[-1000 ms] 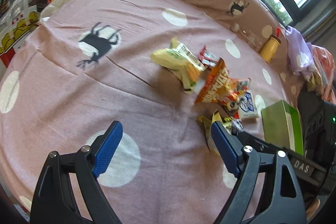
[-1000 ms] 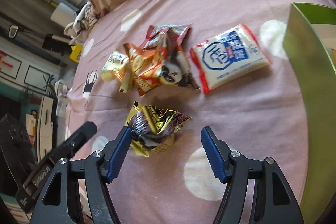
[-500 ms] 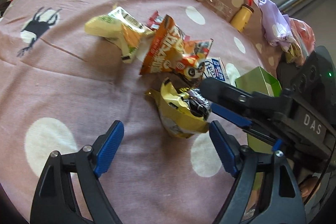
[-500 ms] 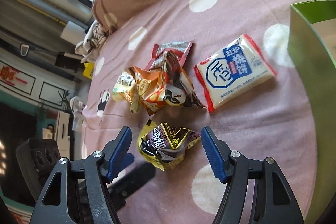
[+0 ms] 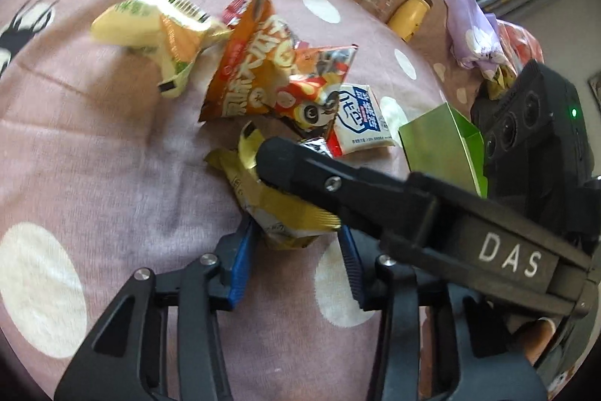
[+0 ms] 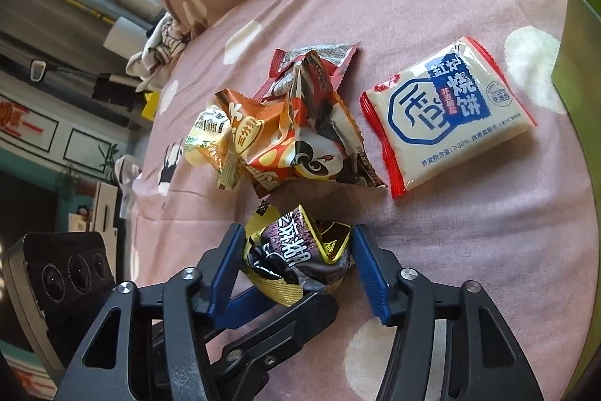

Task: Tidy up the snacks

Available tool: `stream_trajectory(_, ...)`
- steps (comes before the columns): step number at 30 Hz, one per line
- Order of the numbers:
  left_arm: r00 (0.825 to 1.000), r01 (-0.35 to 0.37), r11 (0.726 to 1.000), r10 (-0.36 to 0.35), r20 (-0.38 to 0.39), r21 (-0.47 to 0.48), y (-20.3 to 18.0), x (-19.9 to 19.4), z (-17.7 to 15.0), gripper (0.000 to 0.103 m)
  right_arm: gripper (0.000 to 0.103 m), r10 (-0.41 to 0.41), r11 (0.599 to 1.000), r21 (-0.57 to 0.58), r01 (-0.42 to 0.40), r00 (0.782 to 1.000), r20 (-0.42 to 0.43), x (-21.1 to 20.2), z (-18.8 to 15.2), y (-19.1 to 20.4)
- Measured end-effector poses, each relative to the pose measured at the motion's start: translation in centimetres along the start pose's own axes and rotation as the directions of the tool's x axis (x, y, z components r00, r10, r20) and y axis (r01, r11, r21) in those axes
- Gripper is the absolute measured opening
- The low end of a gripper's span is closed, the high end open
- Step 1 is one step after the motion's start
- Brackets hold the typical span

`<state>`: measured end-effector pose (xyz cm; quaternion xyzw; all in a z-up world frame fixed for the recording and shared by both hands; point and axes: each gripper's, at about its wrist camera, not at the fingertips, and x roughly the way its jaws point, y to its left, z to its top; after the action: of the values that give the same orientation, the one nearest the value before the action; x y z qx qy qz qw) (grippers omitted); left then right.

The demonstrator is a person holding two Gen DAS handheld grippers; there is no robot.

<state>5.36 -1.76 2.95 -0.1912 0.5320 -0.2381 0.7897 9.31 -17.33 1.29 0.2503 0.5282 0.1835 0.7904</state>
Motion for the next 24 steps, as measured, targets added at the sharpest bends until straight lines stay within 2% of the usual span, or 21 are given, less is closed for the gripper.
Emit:
stream_trajectory(5,0.999,-0.026,0.999,0.025,0.031,0.035,-0.8,-0.5,-0.1,0.039,0.056,-0.007,0.999,-0.036,0.008,1.000,0.023,-0.6,-0.3,0.9)
stream_trajectory(12,0.991,-0.021,0.996,0.010,0.131,0.087,-1.9,-3.2,-0.4,0.038,0.055,0.012,0.995,-0.103,-0.001,0.994,0.111,-3.2,-0.8,3.2)
stream_trajectory(20,0.967,-0.014,0.986,-0.029,0.252,0.168,-4.3,-6.6,-1.2,0.038,0.056,0.043,0.982,-0.191,0.002,0.973,0.228,-7.5,-1.6,5.7)
stream_trajectory(24,0.956,0.001,0.980,-0.060,0.286,0.201,-5.5,-7.4,-1.2,0.038,0.056,0.047,0.975,-0.223,0.017,0.959,0.280,-9.3,-1.9,6.4)
